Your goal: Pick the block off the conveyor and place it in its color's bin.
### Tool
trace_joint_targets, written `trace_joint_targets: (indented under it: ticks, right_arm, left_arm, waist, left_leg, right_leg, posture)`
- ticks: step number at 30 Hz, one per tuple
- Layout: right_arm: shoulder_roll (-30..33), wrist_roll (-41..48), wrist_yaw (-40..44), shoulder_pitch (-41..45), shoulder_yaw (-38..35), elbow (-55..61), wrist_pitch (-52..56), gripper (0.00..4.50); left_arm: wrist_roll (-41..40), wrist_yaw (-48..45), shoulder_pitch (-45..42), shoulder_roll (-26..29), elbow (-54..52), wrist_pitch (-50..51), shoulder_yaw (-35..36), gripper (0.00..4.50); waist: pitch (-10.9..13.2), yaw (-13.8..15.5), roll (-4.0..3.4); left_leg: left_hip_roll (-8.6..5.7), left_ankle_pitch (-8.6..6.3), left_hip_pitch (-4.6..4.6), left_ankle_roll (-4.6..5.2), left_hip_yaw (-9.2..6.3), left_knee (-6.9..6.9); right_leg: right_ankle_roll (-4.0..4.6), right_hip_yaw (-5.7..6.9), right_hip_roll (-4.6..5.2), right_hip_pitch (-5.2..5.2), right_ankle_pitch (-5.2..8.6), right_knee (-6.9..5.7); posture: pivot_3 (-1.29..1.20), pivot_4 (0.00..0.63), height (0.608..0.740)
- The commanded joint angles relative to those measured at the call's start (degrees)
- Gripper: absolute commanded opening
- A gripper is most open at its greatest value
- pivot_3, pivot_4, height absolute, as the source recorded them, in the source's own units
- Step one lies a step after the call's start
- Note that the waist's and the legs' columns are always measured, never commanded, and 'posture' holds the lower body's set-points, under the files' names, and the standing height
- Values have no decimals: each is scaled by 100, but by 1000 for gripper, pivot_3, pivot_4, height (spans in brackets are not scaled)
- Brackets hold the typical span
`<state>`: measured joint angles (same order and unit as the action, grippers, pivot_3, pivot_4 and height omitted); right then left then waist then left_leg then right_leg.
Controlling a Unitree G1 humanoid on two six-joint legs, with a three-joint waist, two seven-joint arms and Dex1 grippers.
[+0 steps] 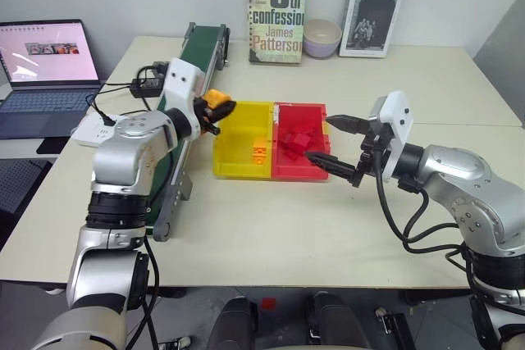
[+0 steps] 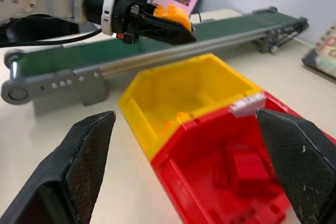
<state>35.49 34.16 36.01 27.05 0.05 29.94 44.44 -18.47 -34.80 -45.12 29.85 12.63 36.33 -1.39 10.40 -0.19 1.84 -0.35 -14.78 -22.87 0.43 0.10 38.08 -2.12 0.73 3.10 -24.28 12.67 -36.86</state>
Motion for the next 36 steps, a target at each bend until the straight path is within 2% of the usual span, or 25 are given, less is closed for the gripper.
trace_joint_targets:
  ticks: [1, 6, 7, 15, 20, 27, 36]
  right_arm:
    - [72, -173, -189, -103, 68, 508, -10, 4500]
    - [-143, 53, -603, -332, -14, 918, 419, 4500]
    - [-164, 82, -642, -356, -41, 946, 472, 4500]
    - [-136, 133, -793, -516, -231, 921, 564, 4500]
    - [-132, 108, -729, -623, -208, 902, 465, 4500]
    - [148, 324, -57, -288, -359, 491, 302, 4500]
    - [778, 619, 1072, 228, -595, -474, 139, 4500]
  left_arm:
    - [288, -352, -311, -85, 444, -505, -241, 1551]
    - [399, -763, -578, -305, 958, -856, -359, 1551]
    - [432, -808, -609, -320, 1028, -910, -364, 2250]
    - [546, -917, -644, -348, 1115, -962, -304, 3539]
    - [480, -921, -513, -210, 766, -751, -186, 4422]
    - [51, -1725, -8, 658, -442, -83, -36, 4476]
    - [-884, -2748, 1021, 2361, -1976, 1027, 724, 4476]
  waist:
    - [0, 1, 0]
    - [0, 13, 1]
    - [0, 14, 1]
    - [0, 14, 1]
    - [0, 9, 1]
    - [1, -29, 0]
    - [4, -17, -1]
  left_leg:
    - [1, 0, 0, 0, -2, 0]
    - [2, 0, -4, 0, -9, 1]
    - [1, 0, -4, 0, -7, 2]
    - [-1, 0, -4, 0, -7, 3]
    - [-1, 0, -4, 0, -5, 3]
    - [2, 0, 1, 0, 0, 2]
    - [4, 0, 1, 1, -2, 2]
  right_leg:
    - [0, 0, -2, -1, 0, 0]
    - [-1, 1, -3, -1, 1, -1]
    - [-1, 1, -2, 0, 1, -1]
    - [-2, 2, 0, 0, 1, -1]
    - [-3, 1, -1, 0, 1, -1]
    - [-3, 0, -4, -2, 1, -4]
    - [-1, -1, -2, 0, 3, 0]
  posture:
    - [0, 150, 740]
    - [0, 150, 740]
    - [0, 150, 740]
    - [0, 150, 740]
    - [0, 150, 740]
    - [0, 150, 740]
    - [0, 150, 740]
